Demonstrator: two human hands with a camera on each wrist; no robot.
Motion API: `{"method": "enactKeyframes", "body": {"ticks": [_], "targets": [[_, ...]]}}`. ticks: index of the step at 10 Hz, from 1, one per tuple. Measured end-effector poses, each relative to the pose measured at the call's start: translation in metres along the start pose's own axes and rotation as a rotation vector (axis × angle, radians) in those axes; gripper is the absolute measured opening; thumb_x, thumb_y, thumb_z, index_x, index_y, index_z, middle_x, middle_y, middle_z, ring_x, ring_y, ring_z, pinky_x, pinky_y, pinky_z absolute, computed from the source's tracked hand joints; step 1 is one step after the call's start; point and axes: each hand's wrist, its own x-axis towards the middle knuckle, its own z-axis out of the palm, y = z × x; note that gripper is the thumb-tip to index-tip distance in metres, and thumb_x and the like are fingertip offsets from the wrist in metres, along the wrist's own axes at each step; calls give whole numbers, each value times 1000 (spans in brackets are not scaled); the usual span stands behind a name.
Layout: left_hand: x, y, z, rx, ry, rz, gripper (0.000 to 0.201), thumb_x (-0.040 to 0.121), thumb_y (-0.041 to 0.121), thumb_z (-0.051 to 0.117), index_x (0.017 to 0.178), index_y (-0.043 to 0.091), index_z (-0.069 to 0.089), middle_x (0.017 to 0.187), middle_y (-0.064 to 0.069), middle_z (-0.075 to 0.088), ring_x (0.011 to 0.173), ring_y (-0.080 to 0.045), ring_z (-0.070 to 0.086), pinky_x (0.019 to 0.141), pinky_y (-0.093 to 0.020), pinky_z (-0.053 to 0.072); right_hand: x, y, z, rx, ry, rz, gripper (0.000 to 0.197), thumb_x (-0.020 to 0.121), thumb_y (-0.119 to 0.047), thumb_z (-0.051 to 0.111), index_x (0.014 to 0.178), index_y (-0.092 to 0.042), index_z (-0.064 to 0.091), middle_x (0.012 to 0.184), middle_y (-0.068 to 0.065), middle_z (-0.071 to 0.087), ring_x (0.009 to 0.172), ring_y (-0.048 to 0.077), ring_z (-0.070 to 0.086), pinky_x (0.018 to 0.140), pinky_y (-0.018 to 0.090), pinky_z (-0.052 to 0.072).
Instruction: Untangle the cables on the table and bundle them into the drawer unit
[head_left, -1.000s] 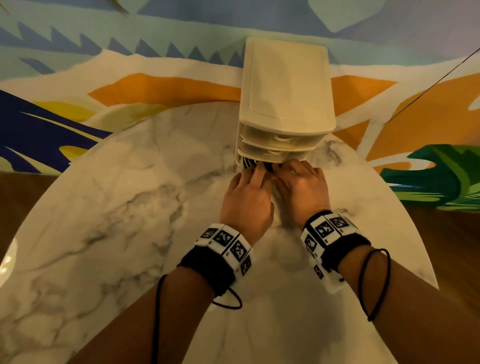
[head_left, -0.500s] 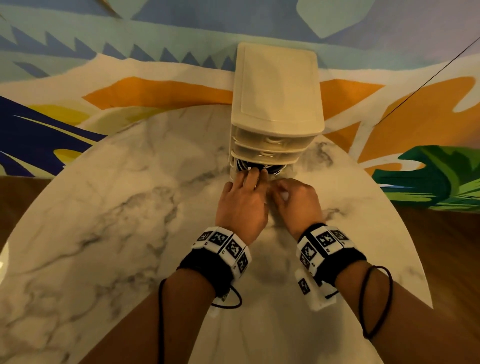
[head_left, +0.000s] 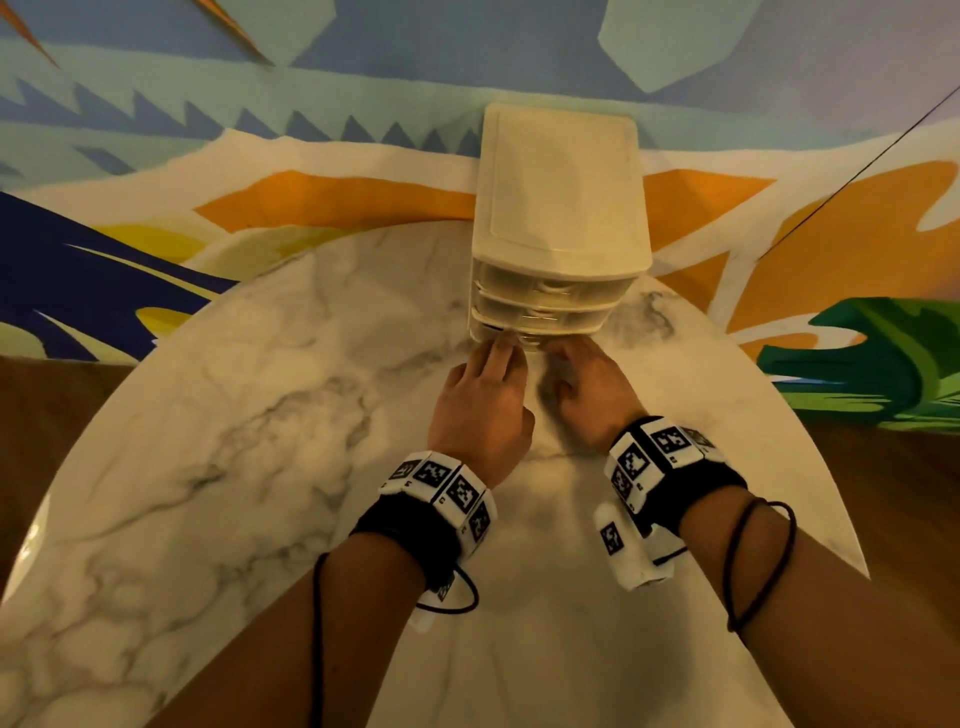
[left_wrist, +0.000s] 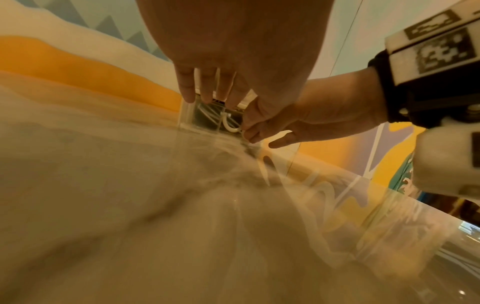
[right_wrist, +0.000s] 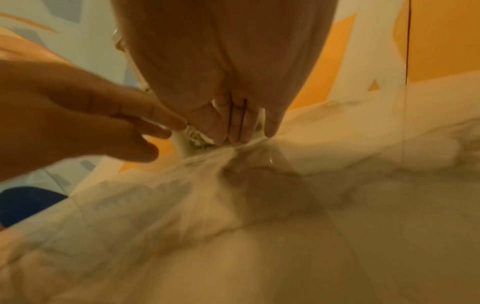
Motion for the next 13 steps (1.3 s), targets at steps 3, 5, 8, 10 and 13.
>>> {"method": "enactKeyframes", "body": {"ticks": [3,5,8,10,13], "targets": [[-14,-15,9,-60,-119,-23,42,86,24,48,127,15,50,130,-2,45,115,-22,44,92,-35,37,-13,0,-1,199,9,214,42,85,-12,49,126,-4,51,127,16,48,112,29,50,94,26,37],[-11,-10,-2,-153,-108,-98,56,85,20,48,140,14,37,145,-6,36,124,-27,42,98,-40,39,-10,4,5,139,-153,172,55,77,-38,44,118,-2,50,108,20,56,89,29,52,80,36,44],[27,-29,12,-847,-185,-321,66,89,13,49,148,30,25,153,4,29,139,-18,31,115,-36,25,-24,-2,-9,554,-13,281,61,87,-6,59,141,-21,37,133,-3,48,128,15,40,103,24,31],[38,-27,17,-873,-281,-312,71,88,26,52,150,22,19,155,-3,25,137,-22,32,114,-38,25,-22,-3,6,776,-3,296,64,82,3,53,136,-28,39,132,1,57,109,15,50,95,36,42],[31,-21,-22,-607,-176,-352,30,92,14,47,117,6,60,120,-11,61,109,-27,55,85,-27,37,-30,-5,-3,537,-4,408,30,89,-20,58,119,-17,57,114,3,66,100,23,63,93,40,51]]}}
